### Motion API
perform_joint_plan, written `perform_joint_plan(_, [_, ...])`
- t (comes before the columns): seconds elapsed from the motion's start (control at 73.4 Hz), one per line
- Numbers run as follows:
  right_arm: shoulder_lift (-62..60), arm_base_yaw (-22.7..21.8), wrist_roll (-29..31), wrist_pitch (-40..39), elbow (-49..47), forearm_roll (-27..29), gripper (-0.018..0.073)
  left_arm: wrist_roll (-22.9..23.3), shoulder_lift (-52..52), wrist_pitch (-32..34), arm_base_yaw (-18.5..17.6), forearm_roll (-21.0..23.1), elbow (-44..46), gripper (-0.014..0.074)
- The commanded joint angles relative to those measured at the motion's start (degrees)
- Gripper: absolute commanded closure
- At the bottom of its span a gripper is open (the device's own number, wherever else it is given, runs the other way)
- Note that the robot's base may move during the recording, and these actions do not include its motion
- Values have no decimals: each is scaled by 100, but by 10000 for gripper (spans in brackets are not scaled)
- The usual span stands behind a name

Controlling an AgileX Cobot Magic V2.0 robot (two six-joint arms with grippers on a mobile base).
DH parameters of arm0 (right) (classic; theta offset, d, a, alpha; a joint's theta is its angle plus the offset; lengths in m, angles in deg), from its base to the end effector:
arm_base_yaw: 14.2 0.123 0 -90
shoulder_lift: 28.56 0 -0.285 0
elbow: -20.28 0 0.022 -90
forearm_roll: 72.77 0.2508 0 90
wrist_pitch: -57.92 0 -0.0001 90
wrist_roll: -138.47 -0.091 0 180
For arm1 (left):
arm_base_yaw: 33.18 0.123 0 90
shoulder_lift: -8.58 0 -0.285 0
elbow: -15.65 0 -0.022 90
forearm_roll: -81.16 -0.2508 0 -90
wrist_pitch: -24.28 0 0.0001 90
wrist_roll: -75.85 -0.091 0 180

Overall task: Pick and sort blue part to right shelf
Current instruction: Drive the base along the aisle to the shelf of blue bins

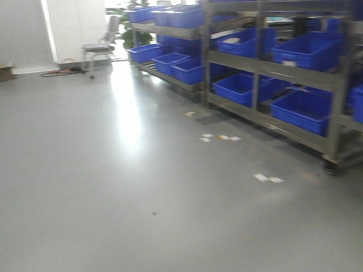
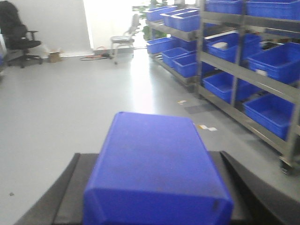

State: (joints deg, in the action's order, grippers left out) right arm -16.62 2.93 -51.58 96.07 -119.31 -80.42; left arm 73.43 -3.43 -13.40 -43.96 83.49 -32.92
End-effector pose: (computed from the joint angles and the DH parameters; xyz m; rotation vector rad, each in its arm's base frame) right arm -0.0007 -0.0080 0.3521 -0.1159 1.5753 0.2245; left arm 0.0182 -0.0058 0.3115 0.1882 1.7066 -0.1534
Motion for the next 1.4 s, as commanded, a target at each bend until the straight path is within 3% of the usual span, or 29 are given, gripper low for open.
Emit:
perform_joint_plan(0.0, [139,-12,17,-551,-163,-88,330,-27,-132,558,-28,26,169,389])
perform_joint_plan(1.389, [139,-12,17,-551,-163,-88,330,-27,-132,558,-28,36,169,389])
